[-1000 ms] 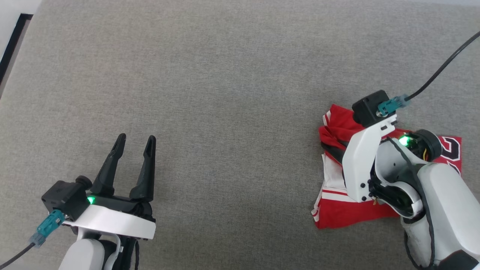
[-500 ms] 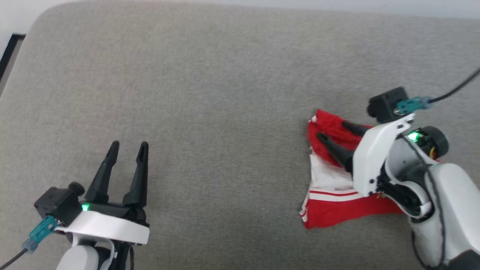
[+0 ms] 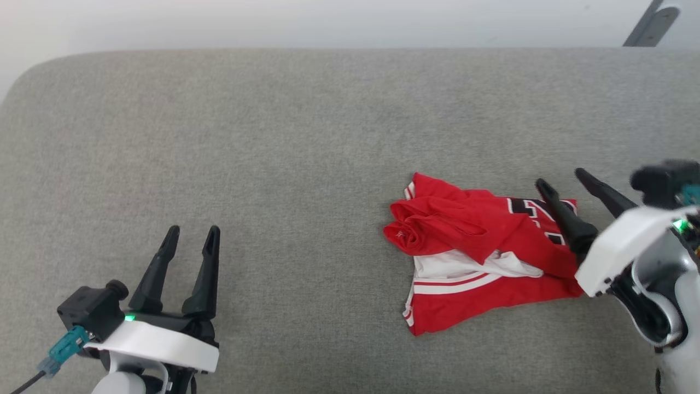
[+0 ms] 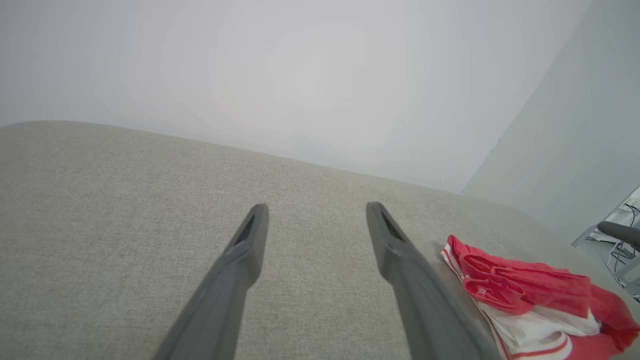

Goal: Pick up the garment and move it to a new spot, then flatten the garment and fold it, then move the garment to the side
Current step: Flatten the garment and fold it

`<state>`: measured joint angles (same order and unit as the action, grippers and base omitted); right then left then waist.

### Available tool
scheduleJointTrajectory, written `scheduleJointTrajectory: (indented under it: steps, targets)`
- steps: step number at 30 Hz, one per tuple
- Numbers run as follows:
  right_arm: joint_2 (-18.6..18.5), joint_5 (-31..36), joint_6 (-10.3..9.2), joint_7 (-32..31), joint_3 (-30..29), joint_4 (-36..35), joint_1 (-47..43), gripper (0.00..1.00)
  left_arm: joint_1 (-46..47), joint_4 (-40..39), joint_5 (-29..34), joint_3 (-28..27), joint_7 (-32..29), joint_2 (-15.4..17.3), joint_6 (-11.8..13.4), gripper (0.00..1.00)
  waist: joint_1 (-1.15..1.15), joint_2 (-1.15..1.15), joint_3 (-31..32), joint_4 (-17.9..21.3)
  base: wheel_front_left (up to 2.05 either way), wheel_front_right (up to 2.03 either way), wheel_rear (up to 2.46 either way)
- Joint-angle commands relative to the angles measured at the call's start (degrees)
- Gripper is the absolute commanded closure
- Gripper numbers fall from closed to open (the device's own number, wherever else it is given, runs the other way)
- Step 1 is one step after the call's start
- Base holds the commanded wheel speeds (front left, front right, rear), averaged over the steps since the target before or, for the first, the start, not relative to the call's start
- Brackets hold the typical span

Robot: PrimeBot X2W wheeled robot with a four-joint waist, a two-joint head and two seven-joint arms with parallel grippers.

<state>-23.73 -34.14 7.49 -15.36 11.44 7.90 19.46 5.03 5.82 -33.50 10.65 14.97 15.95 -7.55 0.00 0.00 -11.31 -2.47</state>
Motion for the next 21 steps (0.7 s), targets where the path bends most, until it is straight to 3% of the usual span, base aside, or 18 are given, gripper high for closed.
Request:
scheduleJointTrajectory:
  steps: [1, 2, 8, 12, 16, 21]
  targets:
    - [0.05, -0.36, 0.0, 4.22, -0.11, 1.78, -1.22, 0.0, -0.88, 0.31, -0.2, -0.27, 0.27, 0.17, 0.14, 0.0, 0.0, 0.0, 0.88, 0.7, 0.0, 0.0, 0.0]
    - [0.05, -0.36, 0.0, 4.22, -0.11, 1.78, -1.22, 0.0, -0.88, 0.31, -0.2, -0.27, 0.27, 0.17, 0.14, 0.0, 0.0, 0.0, 0.88, 0.7, 0.0, 0.0, 0.0]
    - [0.39, 1.61, 0.0, 20.56, -1.16, 9.04, -4.36, 0.0, -2.24, 1.27, 0.43, -0.51, 0.27, 0.06, 0.14, 0.0, 0.0, 0.0, 2.81, 1.3, 0.0, 0.0, 0.0]
    - [1.63, 3.6, 0.0, 28.04, -1.97, 11.77, -6.28, 0.0, -3.33, 1.89, 0.97, -0.96, 0.27, -0.11, 0.14, 0.0, 0.0, 0.0, 3.93, 1.34, 0.0, 0.0, 0.0]
    - [3.55, 5.97, 0.0, 30.34, -5.62, 10.66, -8.91, 0.0, -4.46, 0.87, 2.01, -2.3, 0.28, -0.47, 0.14, 0.0, 0.0, 0.0, 5.16, 0.95, 0.0, 0.0, 0.0]
    - [7.05, 10.24, 0.0, 30.57, -11.9, 4.3, -14.62, 0.0, -6.69, -0.83, 3.98, -3.72, 0.27, -0.59, 0.14, 0.0, 0.0, 0.0, 6.49, 0.14, 0.0, 0.0, 0.0]
